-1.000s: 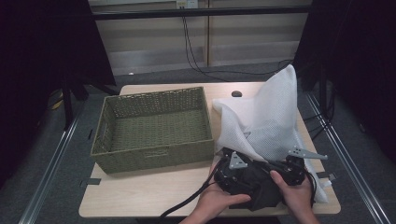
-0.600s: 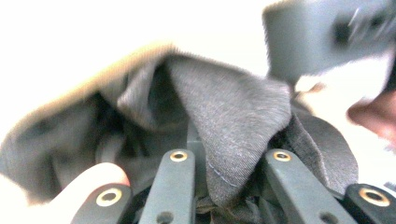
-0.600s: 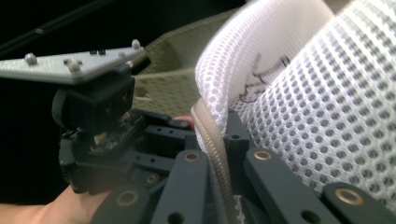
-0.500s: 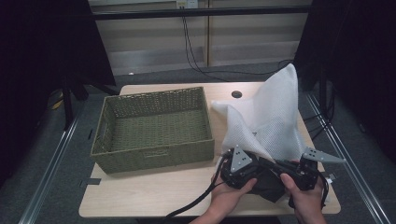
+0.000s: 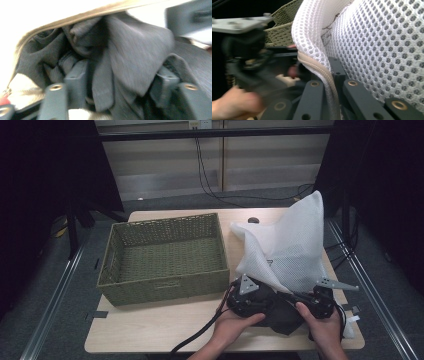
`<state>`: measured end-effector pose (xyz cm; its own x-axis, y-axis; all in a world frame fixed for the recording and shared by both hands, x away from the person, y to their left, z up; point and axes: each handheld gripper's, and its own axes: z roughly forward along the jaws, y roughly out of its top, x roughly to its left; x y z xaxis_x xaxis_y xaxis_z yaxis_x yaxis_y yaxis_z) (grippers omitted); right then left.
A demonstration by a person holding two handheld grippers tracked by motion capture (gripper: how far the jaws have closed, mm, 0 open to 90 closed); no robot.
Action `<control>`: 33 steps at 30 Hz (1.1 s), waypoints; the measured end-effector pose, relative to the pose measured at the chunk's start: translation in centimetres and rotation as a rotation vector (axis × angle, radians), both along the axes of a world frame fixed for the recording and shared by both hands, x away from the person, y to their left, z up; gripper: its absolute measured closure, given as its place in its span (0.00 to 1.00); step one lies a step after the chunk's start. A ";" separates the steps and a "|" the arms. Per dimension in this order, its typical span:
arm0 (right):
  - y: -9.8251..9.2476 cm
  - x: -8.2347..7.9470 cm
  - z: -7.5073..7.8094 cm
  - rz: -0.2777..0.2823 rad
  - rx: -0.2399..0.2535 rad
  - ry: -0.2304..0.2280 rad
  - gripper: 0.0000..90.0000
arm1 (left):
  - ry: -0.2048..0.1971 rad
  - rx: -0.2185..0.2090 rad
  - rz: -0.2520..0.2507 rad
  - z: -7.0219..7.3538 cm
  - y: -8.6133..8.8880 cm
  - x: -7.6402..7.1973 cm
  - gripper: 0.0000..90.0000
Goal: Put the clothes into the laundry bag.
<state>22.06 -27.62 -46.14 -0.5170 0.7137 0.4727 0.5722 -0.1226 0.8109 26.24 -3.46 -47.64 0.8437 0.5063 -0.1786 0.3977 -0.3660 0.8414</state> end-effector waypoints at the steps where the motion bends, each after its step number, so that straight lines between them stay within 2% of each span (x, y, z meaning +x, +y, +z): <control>1: 0.0 0.0 -0.1 -0.004 0.001 0.005 0.99 | 0.006 -0.008 -0.010 0.1 0.3 -0.3 0.37; 4: 0.1 0.2 -0.3 -0.002 0.006 0.009 0.99 | 0.035 0.020 -0.060 -0.4 0.6 -0.9 0.31; 6: 0.2 0.3 -0.4 0.003 0.009 0.012 0.99 | 0.091 0.066 -0.090 -1.2 -0.2 -1.0 0.28; 7: 0.4 0.4 -0.5 0.007 0.008 0.017 0.99 | 0.115 0.088 -0.095 -1.5 -0.6 -0.9 0.27; 8: 0.6 0.5 -0.7 0.013 0.010 0.022 0.99 | 0.129 0.102 -0.089 -1.7 -1.1 -0.9 0.26; 9: 0.7 0.5 -0.8 0.017 0.009 0.026 0.99 | 0.135 0.134 -0.082 -1.9 -1.5 -0.8 0.27; 10: 0.9 0.6 -1.0 0.022 0.006 0.033 0.99 | 0.105 0.169 -0.067 -1.9 -1.9 -0.9 0.30; 11: 1.0 0.6 -1.1 0.033 0.009 0.042 0.99 | 0.078 0.191 -0.053 -1.7 -2.1 -1.0 0.38; 12: 1.1 0.7 -1.1 0.041 0.018 0.050 0.99 | 0.062 0.197 -0.050 -1.7 -2.1 -0.9 0.51; 13: 1.1 0.7 -1.1 0.044 0.023 0.051 0.99 | 0.059 0.186 -0.031 -1.6 -2.1 -0.8 0.62; 14: 1.1 0.7 -1.0 0.053 0.033 0.046 0.99 | 0.058 0.178 -0.042 -1.6 -2.0 -0.6 0.78; 15: 1.2 0.6 -0.9 0.060 0.036 0.040 0.99 | 0.076 0.147 -0.047 -1.6 -1.9 -0.4 0.86; 16: 1.2 0.5 -0.7 0.070 0.040 0.029 0.99 | 0.087 0.116 -0.055 -1.6 -1.9 -0.2 0.90; 17: 1.3 0.2 -0.3 0.076 0.041 0.009 0.99 | 0.101 0.071 -0.042 -1.5 -2.0 -0.2 0.91; 18: 1.3 0.0 0.1 0.080 0.035 -0.015 0.99 | 0.100 0.042 -0.041 -1.3 -1.9 -0.2 0.92; 19: 1.3 -0.2 0.5 0.077 0.033 -0.033 0.99 | 0.089 -0.028 -0.044 -0.7 -2.0 -0.3 0.92; 20: 1.1 -0.5 1.3 0.072 0.033 -0.063 0.99 | 0.072 -0.081 -0.043 -0.1 -2.0 -0.4 0.92; 21: 0.8 -0.8 1.9 0.067 0.048 -0.083 0.99 | 0.042 -0.153 -0.028 1.0 -2.0 -0.7 0.92; 22: 0.5 -1.3 2.7 0.065 0.065 -0.107 0.99 | 0.011 -0.185 -0.017 1.6 -2.1 -0.9 0.92; 23: 0.3 -1.5 3.1 0.063 0.070 -0.122 0.99 | -0.023 -0.194 -0.013 2.2 -2.1 -1.1 0.92; 24: 0.2 -1.8 3.6 0.069 0.087 -0.134 0.99 | -0.086 -0.201 0.008 2.8 -2.3 -1.4 0.92; 25: 0.0 -2.0 4.1 0.095 0.100 -0.152 0.99 | -0.108 -0.182 0.032 3.0 -2.5 -1.6 0.92; 26: -0.1 -2.1 4.4 0.113 0.098 -0.160 0.99 | -0.122 -0.142 0.055 2.7 -2.9 -1.5 0.92; 27: -0.1 -2.2 4.6 0.131 0.076 -0.159 0.99 | -0.117 -0.125 0.058 2.2 -3.1 -1.3 0.91; 28: -0.1 -2.1 4.5 0.128 0.058 -0.160 0.99 | -0.094 -0.077 0.069 1.3 -3.4 -0.8 0.91; 29: 0.0 -2.0 4.2 0.125 0.045 -0.145 0.99 | -0.060 -0.021 0.083 0.0 -3.7 -0.2 0.91; 30: 0.0 -1.7 3.7 0.110 0.044 -0.120 0.99 | -0.037 0.014 0.092 -1.0 -3.6 0.3 0.90; 31: 0.0 -1.4 3.1 0.099 0.047 -0.094 0.99 | 0.011 0.029 0.088 -1.8 -3.5 0.8 0.89; 32: 0.0 -1.1 2.5 0.091 0.038 -0.075 0.99 | 0.058 0.016 0.076 -2.1 -3.3 1.1 0.86; 33: 0.0 -0.9 2.1 0.086 0.014 -0.059 0.99 | 0.076 -0.007 0.056 -1.9 -2.9 1.3 0.84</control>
